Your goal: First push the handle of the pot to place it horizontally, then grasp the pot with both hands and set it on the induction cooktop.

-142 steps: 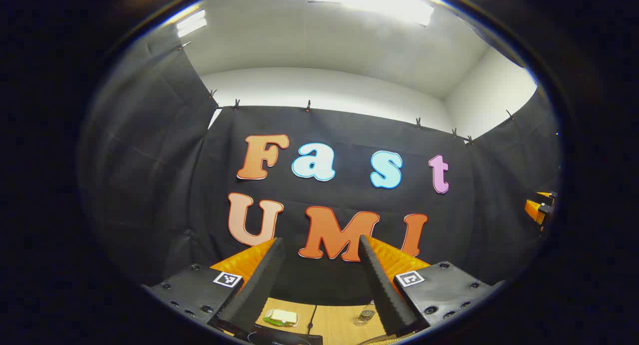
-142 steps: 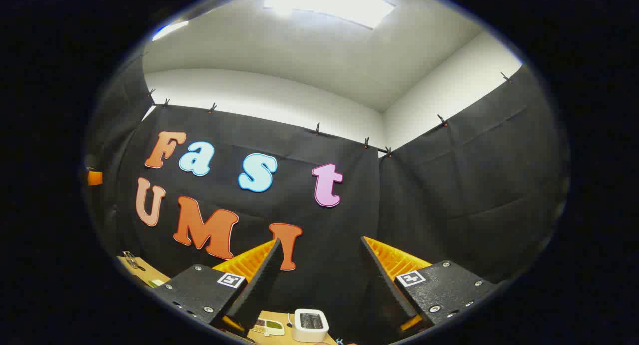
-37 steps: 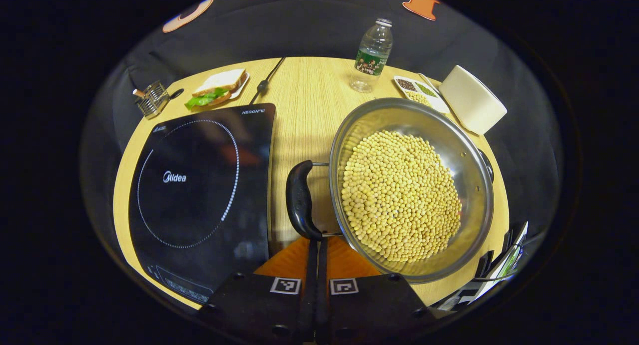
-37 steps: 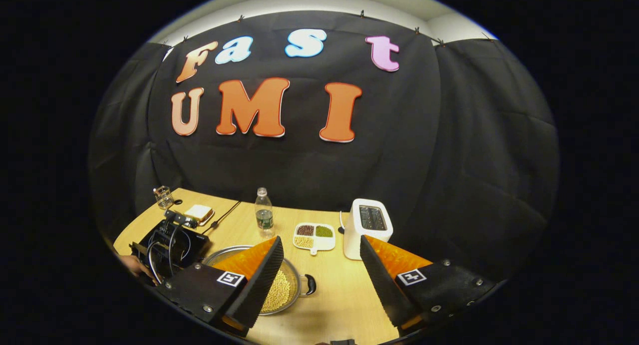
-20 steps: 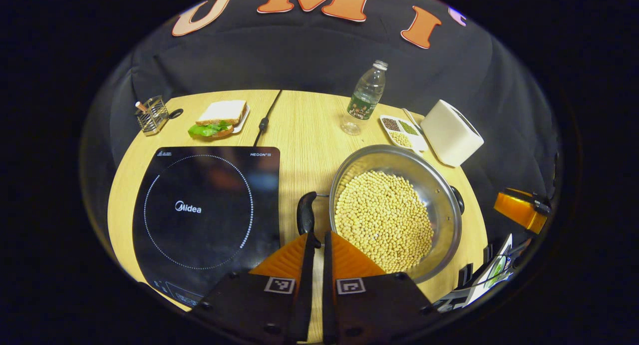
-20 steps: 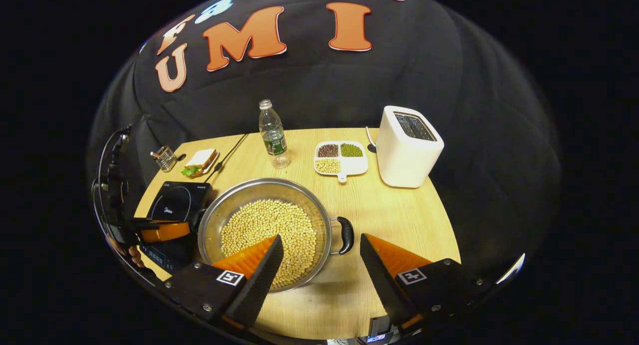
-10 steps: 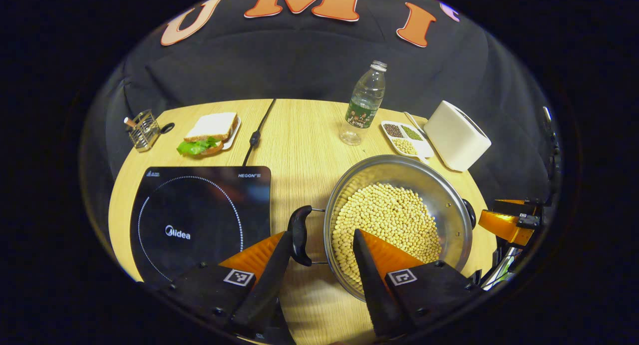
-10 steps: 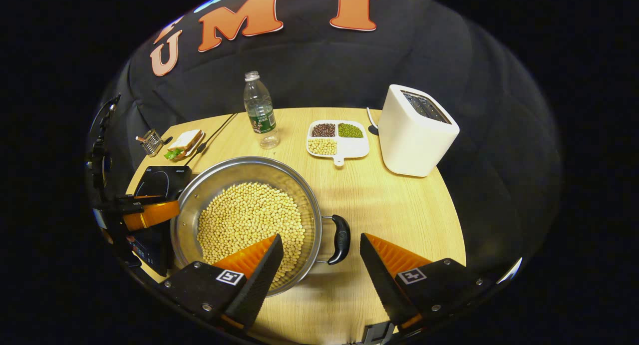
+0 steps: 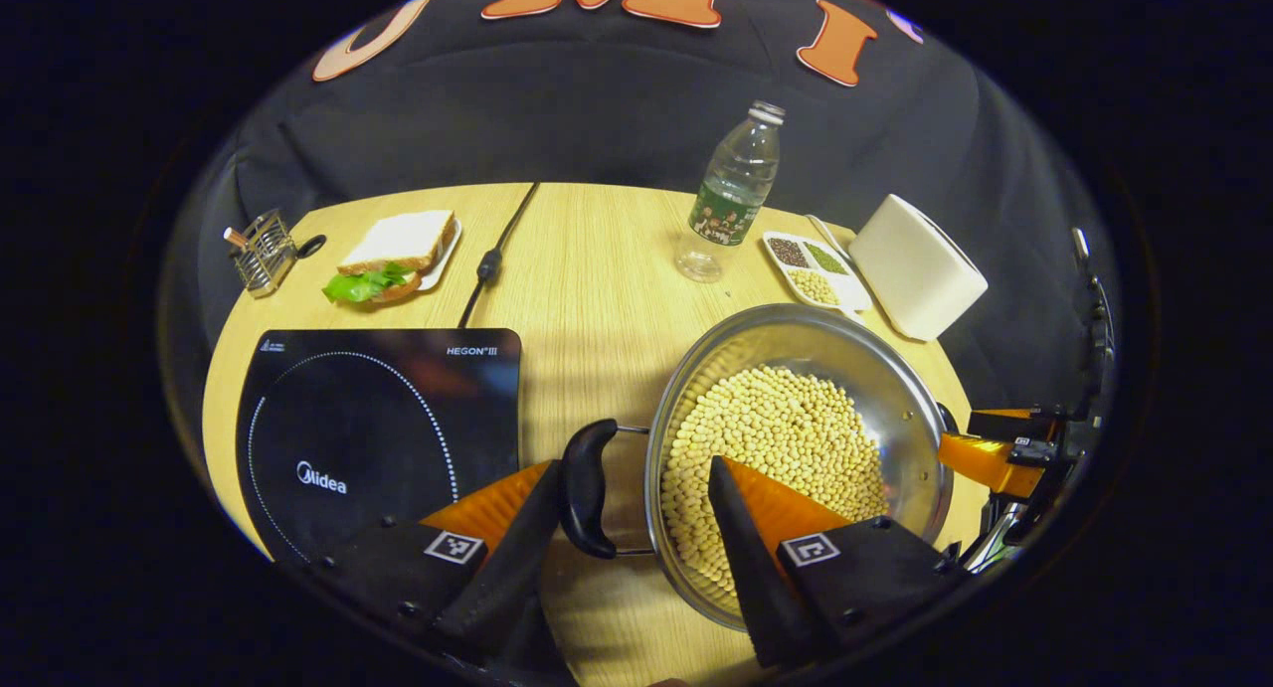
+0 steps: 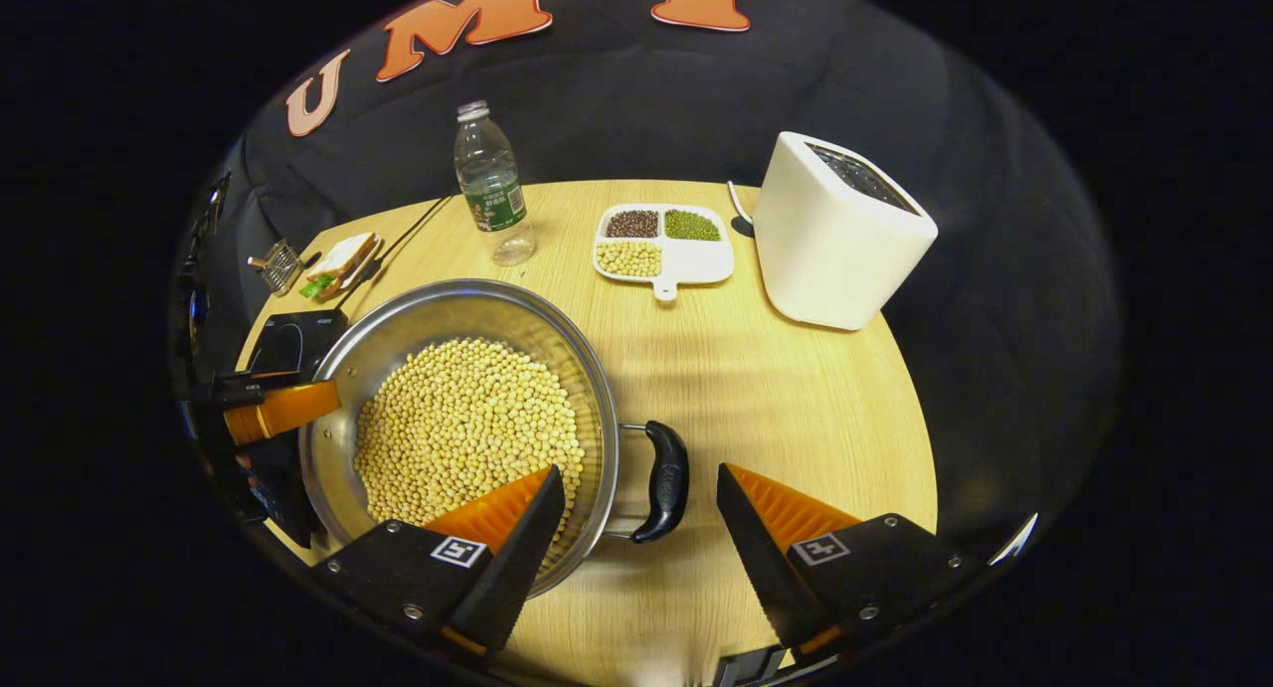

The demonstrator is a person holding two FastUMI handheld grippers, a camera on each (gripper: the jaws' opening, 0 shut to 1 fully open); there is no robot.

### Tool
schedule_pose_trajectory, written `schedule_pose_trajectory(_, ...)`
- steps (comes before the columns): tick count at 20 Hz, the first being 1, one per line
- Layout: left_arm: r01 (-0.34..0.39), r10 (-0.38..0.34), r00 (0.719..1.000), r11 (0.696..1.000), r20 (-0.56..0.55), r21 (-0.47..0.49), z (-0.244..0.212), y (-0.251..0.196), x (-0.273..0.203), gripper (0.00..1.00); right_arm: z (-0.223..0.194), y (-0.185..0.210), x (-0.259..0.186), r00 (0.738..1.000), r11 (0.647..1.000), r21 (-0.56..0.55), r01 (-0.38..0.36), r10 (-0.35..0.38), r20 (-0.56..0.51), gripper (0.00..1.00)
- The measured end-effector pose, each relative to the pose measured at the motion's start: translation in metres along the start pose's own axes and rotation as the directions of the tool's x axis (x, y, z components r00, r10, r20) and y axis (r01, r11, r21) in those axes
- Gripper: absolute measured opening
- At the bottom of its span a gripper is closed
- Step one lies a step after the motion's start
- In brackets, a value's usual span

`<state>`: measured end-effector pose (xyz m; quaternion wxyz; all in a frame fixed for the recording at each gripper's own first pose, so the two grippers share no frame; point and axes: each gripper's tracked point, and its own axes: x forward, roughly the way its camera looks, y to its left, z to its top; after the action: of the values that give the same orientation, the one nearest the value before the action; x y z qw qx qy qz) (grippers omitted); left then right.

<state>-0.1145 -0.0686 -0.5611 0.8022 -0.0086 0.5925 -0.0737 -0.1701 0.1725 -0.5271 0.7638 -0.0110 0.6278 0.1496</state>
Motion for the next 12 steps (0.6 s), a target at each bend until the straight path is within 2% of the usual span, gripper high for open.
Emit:
schedule_pose_trajectory(5, 0.004, -0.004, 1.000, 1.000, -0.002, -0.004, -0.001, -0.001, 0.012, 0.94, -0.003, 0.000, 0.011, 1.000, 1.000, -0.005, 0.025, -0.025, -0.015, 0.96)
schedule_pose_trajectory(8, 0.003, -0.002, 1.000, 0.999, 0.001, -0.048, -0.003, -0.001, 0.022, 0.96, -0.006, 0.001, 0.019, 0.999, 0.999, -0.001, 0.046, -0.046, -0.024, 0.93)
schedule_pose_trajectory(9, -0.003, 0.004, 1.000, 0.998, 0.002, -0.062, -0.005, 0.000, 0.024, 0.92, -0.007, -0.002, 0.022, 0.998, 0.998, -0.002, 0.055, -0.055, -0.024, 0.93)
schedule_pose_trajectory(11, -0.016, 0.016, 1.000, 0.996, 0.002, -0.087, -0.007, 0.003, 0.028, 0.92, -0.009, -0.007, 0.029, 0.996, 0.997, 0.002, 0.081, -0.081, -0.026, 0.91)
schedule_pose_trajectory(12, -0.027, 0.029, 0.999, 0.995, 0.017, -0.092, -0.004, 0.005, 0.029, 0.85, -0.010, -0.006, 0.031, 0.996, 0.997, 0.014, 0.079, -0.078, -0.030, 0.89)
